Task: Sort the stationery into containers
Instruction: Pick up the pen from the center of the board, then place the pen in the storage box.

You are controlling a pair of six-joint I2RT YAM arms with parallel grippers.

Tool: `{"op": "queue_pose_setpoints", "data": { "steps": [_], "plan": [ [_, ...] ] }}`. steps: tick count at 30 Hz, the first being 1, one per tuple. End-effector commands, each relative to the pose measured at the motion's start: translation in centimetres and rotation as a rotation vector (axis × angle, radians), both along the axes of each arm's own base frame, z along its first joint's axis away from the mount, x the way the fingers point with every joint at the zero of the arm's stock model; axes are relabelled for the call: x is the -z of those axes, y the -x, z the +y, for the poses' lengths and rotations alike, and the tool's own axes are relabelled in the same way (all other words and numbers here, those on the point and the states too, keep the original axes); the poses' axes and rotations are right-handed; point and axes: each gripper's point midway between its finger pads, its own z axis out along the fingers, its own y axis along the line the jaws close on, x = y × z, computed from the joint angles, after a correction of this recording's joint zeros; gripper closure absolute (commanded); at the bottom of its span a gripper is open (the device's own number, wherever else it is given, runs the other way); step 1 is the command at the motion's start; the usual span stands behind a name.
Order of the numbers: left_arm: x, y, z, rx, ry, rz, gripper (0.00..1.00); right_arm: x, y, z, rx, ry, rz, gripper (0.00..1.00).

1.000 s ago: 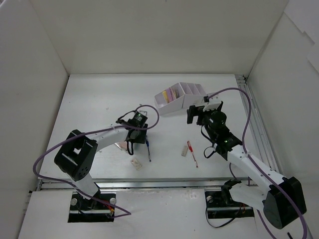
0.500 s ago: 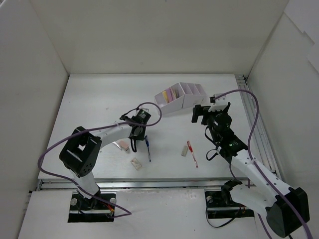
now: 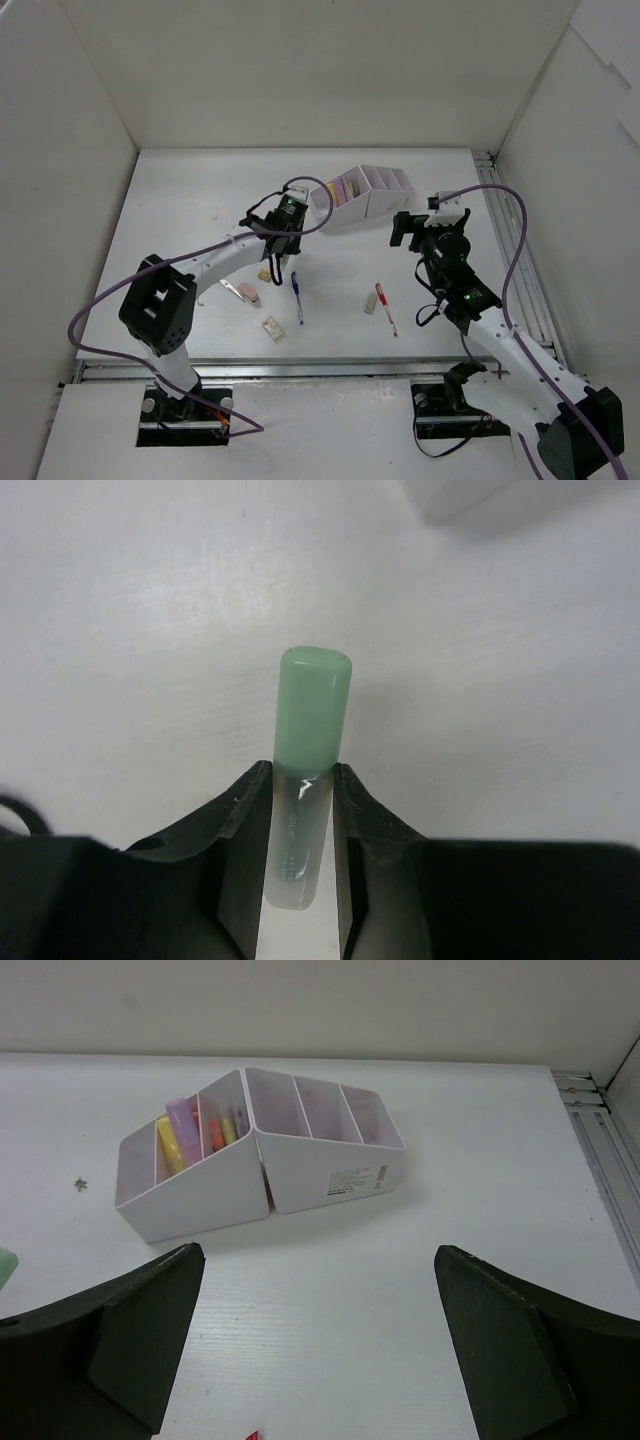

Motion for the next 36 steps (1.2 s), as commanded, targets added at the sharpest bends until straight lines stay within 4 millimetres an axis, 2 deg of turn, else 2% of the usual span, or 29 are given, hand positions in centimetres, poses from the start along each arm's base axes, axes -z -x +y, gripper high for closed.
{"op": "queue_pose_setpoints", "data": {
  "steps": [1, 3, 6, 8, 9, 10, 11, 12, 13, 15, 16, 18, 21, 23, 29, 32, 35, 36],
  "plan": [
    [-11.9, -5.9, -2.5, 0.008, 0.169, -0.344, 1.00, -2.5, -0.1, -1.6, 0.092, -0.046, -0.104, 0.02],
    [-14.6, -7.6, -3.2, 0.034, 0.258, -0.414, 1.00, -2.8, 0.2, -2.6, 0.143, -0.065, -0.126, 0.02],
    [-20.4, -10.5, -4.7, 0.060, 0.410, -0.571, 1.00, -2.9, 1.1, -4.8, 0.246, -0.101, -0.159, 0.02],
    [-22.3, -12.3, -6.2, 0.056, 0.495, -0.643, 0.96, -3.1, 1.4, -5.7, 0.290, -0.116, -0.187, 0.02],
    [-22.9, -13.3, -6.3, 0.047, 0.518, -0.663, 0.96, -3.0, 1.5, -6.6, 0.336, -0.125, -0.198, 0.02],
    [-23.8, -14.7, -7.3, 0.041, 0.561, -0.686, 0.96, -2.8, 1.5, -7.2, 0.363, -0.146, -0.209, 0.02],
    [-24.1, -15.3, -7.8, 0.049, 0.571, -0.696, 0.96, -2.7, 1.5, -7.7, 0.383, -0.151, -0.208, 0.02],
    [-25.6, -16.0, -8.5, 0.052, 0.607, -0.722, 0.96, -2.6, 1.5, -8.0, 0.398, -0.160, -0.210, 0.02],
    [-24.8, -17.1, -9.1, 0.043, 0.621, -0.724, 0.96, -2.7, 1.5, -8.7, 0.421, -0.168, -0.214, 0.02],
    [-25.6, -18.0, -9.8, 0.021, 0.682, -0.745, 0.95, -2.4, 1.8, -9.7, 0.467, -0.175, -0.216, 0.02],
    [-24.9, -18.8, -10.3, 0.011, 0.695, -0.750, 0.94, -2.3, 1.9, -10.1, 0.484, -0.169, -0.215, 0.02],
    [-25.2, -19.5, -10.6, -0.009, 0.730, -0.760, 0.94, -2.2, 2.3, -10.9, 0.518, -0.165, -0.218, 0.02],
    [-24.1, -20.2, -10.9, -0.052, 0.744, -0.776, 0.94, -2.1, 2.5, -11.4, 0.536, -0.171, -0.223, 0.02],
    [-23.3, -20.0, -11.8, -0.062, 0.750, -0.773, 0.94, -2.1, 2.5, -11.4, 0.533, -0.174, -0.225, 0.02],
    [-20.7, -19.9, -12.4, -0.118, 0.766, -0.764, 0.94, -1.8, 2.5, -11.9, 0.545, -0.169, -0.220, 0.02],
    [-18.2, -19.6, -12.9, -0.133, 0.788, -0.738, 0.95, -1.9, 2.5, -12.0, 0.547, -0.166, -0.221, 0.02],
    [-17.3, -19.6, -12.6, -0.155, 0.800, -0.739, 0.94, -1.9, 2.6, -12.0, 0.545, -0.168, -0.226, 0.02],
    [-17.1, -19.3, -13.1, -0.154, 0.800, -0.732, 0.95, -2.0, 2.7, -12.1, 0.545, -0.167, -0.227, 0.02]
  ]
}}
